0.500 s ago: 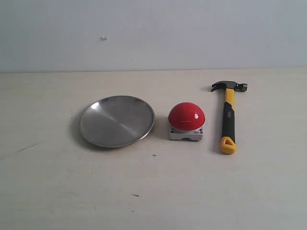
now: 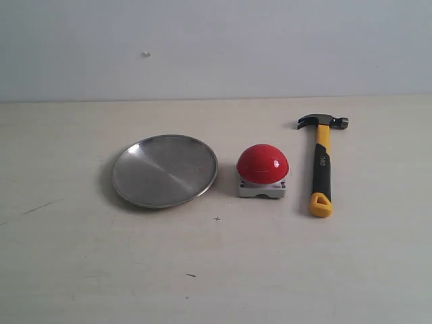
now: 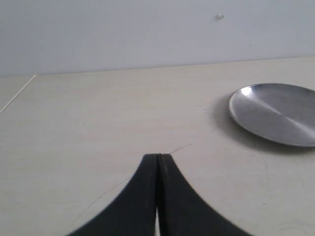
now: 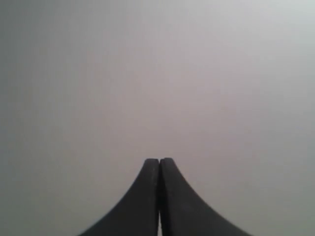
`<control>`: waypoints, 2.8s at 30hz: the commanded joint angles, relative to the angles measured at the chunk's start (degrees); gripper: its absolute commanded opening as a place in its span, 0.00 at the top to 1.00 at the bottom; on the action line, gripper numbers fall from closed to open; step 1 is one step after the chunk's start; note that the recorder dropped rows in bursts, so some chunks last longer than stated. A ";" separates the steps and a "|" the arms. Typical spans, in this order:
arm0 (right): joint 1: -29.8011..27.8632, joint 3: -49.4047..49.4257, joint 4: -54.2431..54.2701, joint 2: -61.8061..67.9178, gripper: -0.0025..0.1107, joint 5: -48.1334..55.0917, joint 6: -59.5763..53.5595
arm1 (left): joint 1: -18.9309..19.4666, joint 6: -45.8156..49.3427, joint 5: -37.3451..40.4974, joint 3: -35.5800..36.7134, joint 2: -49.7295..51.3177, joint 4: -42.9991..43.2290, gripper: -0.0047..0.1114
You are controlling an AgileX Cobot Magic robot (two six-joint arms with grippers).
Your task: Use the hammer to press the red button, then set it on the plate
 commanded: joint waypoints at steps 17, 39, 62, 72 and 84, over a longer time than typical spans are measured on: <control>6.68 -73.54 -8.53 96.87 0.98 81.36 -6.92 | 0.14 -0.16 -0.15 -0.03 -0.34 -0.21 0.96; 7.67 -107.01 -7.90 129.97 0.55 93.13 0.22 | 0.14 -0.16 -0.15 -0.03 -0.34 -0.21 0.96; 7.67 -107.11 -12.06 131.02 0.57 89.60 3.78 | 0.14 -0.16 -0.15 -0.03 -0.34 -0.21 0.96; 7.67 -110.47 -11.70 133.56 0.57 93.94 3.36 | 0.14 -0.16 -0.15 -0.03 -0.34 -0.21 0.96; 7.67 -111.12 -11.67 133.80 0.98 91.37 -0.13 | 0.14 -0.16 -0.15 -0.03 -0.34 -0.21 0.96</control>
